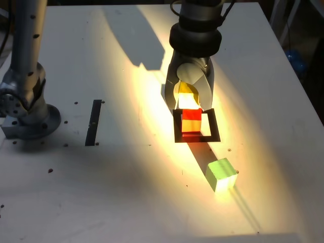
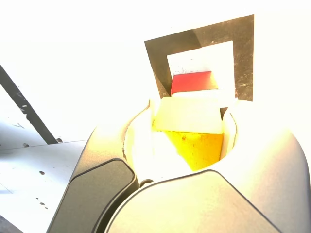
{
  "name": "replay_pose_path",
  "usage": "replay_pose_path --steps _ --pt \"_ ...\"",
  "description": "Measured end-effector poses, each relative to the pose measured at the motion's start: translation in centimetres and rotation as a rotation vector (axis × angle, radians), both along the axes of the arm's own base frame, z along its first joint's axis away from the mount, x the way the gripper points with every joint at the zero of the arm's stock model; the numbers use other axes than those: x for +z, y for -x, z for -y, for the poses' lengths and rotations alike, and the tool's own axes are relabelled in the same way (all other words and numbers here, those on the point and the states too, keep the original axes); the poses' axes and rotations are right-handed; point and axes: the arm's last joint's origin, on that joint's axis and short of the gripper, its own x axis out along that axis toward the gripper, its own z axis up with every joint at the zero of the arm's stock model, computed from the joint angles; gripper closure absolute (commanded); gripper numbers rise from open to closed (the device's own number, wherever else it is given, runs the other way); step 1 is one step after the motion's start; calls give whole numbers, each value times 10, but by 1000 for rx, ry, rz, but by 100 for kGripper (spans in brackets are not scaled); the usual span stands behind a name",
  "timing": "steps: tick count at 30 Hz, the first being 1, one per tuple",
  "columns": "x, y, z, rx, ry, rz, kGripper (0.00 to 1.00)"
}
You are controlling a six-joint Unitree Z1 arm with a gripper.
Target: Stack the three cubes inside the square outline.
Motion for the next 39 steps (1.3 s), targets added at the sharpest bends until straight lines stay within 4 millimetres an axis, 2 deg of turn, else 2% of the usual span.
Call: replay_pose_path --steps 18,20,23,24,26,29,39 --pt "-9 -4 1 1 10 -7 61" --pt "-10 -4 1 1 11 -7 54" --pt "-10 -4 2 -4 15 -4 30" --pt "-11 -4 2 -9 18 -2 18" --pt "-12 -4 4 -21 28 4 5" --pt "-16 -4 5 -30 41 5 1" --pt "-17 -3 4 -30 37 6 0"
